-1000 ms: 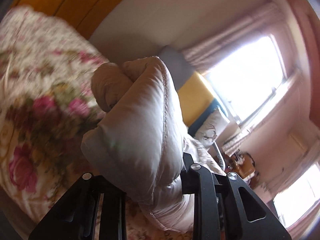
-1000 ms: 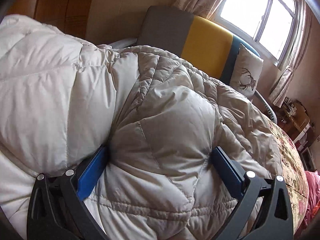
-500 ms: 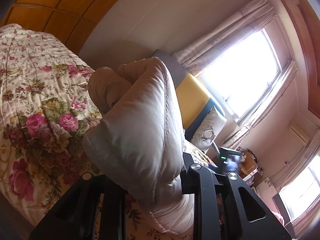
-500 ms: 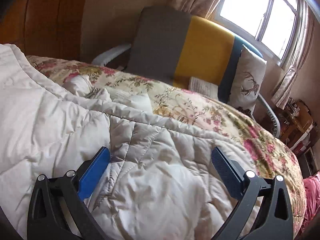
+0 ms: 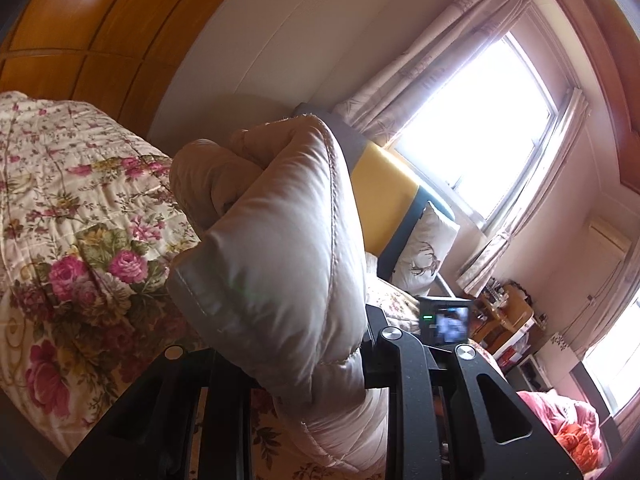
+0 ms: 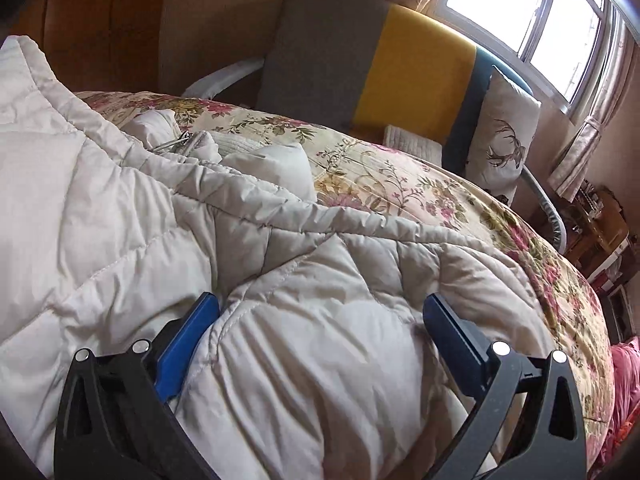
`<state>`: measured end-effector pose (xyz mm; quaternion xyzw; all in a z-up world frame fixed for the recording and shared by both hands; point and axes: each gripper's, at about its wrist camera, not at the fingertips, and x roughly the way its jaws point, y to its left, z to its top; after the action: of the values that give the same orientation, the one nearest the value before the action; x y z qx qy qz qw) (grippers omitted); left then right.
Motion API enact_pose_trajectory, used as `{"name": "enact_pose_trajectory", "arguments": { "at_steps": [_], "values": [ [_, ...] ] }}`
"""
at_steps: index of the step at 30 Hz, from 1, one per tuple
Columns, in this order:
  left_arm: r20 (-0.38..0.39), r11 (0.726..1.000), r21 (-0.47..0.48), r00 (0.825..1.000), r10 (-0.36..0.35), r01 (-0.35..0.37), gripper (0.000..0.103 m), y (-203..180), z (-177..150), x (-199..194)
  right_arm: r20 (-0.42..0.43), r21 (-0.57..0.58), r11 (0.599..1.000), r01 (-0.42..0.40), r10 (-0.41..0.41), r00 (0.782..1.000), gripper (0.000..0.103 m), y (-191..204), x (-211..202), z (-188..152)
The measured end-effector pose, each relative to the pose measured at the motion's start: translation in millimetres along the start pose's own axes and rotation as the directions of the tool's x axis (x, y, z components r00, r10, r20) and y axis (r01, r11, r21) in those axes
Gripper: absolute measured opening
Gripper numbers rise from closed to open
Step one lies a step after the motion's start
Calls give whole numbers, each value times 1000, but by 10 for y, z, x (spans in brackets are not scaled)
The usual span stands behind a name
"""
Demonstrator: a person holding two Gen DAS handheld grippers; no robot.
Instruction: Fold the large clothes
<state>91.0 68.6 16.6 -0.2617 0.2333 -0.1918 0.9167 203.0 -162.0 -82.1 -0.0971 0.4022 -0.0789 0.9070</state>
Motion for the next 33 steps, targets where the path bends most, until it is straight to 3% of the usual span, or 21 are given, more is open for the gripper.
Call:
{"name": "enact_pose_trajectory", "arguments": {
  "at_steps": [5,8,12,19,26,30,33],
  "values": [
    [-3,1000,1,1000,26,-26,24,28,-7,-16,80,4,999,-44,44,996,101,32,-542,-302],
    [-7,999,8,999,39,-38,24,-10,-9,-12,72,-45,999,-29,33,997,101,194,-480,-522],
    [-14,992,104,997,73,-71,24,-246,-39,10,147,-11,999,-30,31,989,101,216,-381,-681],
    [5,948,303,995,101,-98,24,-735,-96,64,133,16,998,-58,55,990,101,150,-386,-678],
    [9,917,384,993,116,-111,24,-1012,-134,130,96,31,995,-90,86,992,101,22,-395,-625],
    [15,885,447,990,138,-130,24,-1175,-191,169,75,110,982,-151,144,987,101,-252,-534,-612],
    [26,851,505,988,149,-142,24,-1337,-265,214,126,184,970,-157,135,983,101,-618,-765,-688]
  ]
}}
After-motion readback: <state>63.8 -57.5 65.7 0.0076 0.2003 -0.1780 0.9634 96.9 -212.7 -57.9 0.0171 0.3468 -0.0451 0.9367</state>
